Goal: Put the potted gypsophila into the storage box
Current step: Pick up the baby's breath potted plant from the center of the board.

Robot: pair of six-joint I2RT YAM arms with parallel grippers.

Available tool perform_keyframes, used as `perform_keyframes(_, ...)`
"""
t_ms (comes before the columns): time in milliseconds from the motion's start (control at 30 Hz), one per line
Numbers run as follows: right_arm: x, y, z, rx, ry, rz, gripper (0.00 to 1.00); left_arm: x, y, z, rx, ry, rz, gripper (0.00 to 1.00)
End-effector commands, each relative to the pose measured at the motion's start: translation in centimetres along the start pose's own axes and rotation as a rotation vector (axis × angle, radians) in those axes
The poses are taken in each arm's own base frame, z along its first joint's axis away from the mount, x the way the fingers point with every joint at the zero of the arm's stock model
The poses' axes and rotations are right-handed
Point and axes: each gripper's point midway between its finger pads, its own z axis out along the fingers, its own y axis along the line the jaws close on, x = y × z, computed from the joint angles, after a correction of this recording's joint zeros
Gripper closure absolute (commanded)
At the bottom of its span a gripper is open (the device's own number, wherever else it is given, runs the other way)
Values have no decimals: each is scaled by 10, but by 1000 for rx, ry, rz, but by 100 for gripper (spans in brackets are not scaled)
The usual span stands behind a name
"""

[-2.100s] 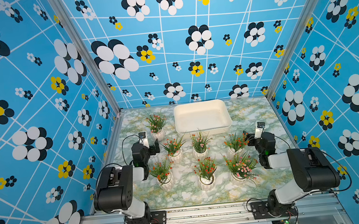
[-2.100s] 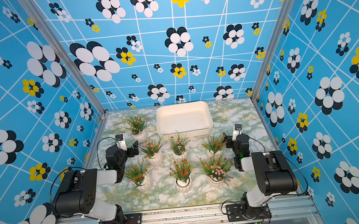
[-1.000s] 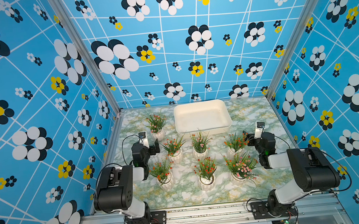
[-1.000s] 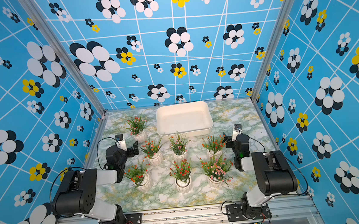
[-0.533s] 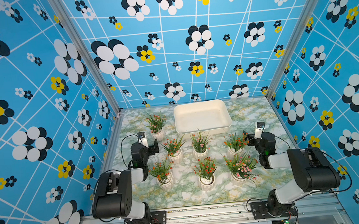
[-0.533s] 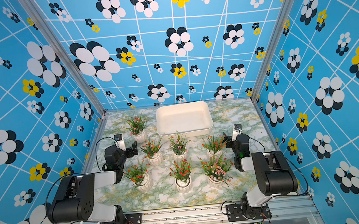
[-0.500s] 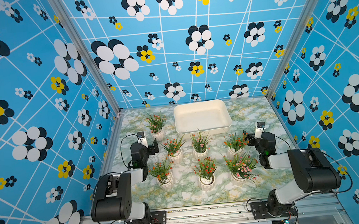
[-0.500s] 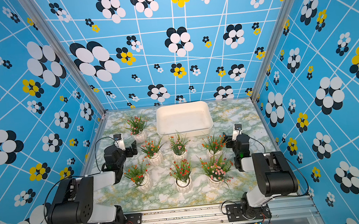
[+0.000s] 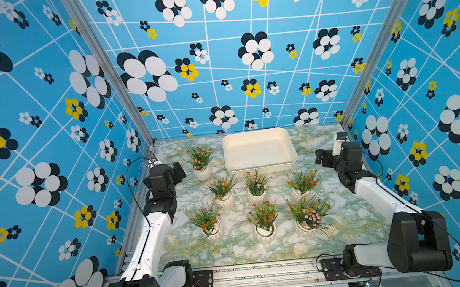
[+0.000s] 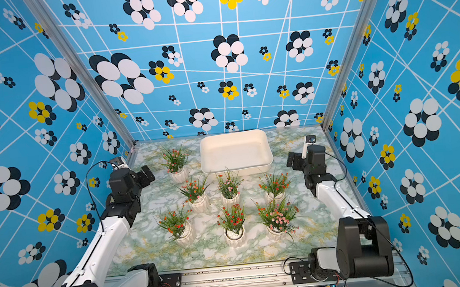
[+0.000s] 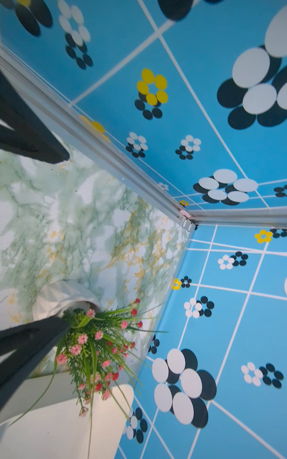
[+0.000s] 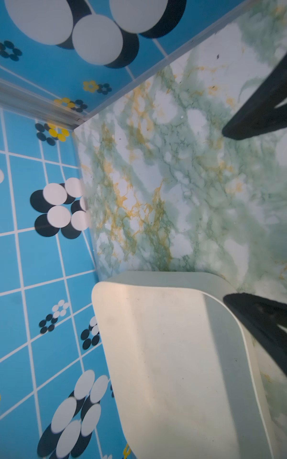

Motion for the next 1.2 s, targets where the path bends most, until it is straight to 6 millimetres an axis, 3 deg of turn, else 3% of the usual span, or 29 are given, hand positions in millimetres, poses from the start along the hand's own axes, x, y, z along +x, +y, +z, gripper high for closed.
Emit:
perform_keyframes(0, 56, -23, -19, 133, 369, 30, 1, 18, 19, -12, -85, 143, -51, 1)
perform_keyframes(233, 55, -21, -50, 168, 580, 132, 1, -5, -14, -18, 83, 175, -99, 1)
perform_keyframes(433, 78, -40, -76, 231, 721, 241, 1, -10, -20, 3, 70, 220, -48, 1)
perform_keyframes(600, 98, -58, -84, 276, 766, 290, 1, 8, -36, 13, 128, 374, -45, 1)
perform_keyframes(767, 126, -55, -85, 260, 856, 290, 1, 15, -57, 5, 240, 484, -32, 1)
perform_keyframes(933, 152, -44, -80, 216, 916, 340, 6, 28, -64, -11, 305, 518, -79, 1)
perform_keyframes(1167, 167, -12, -72, 157, 922, 306, 13, 64, -74, -37, 345, 572, -135, 1)
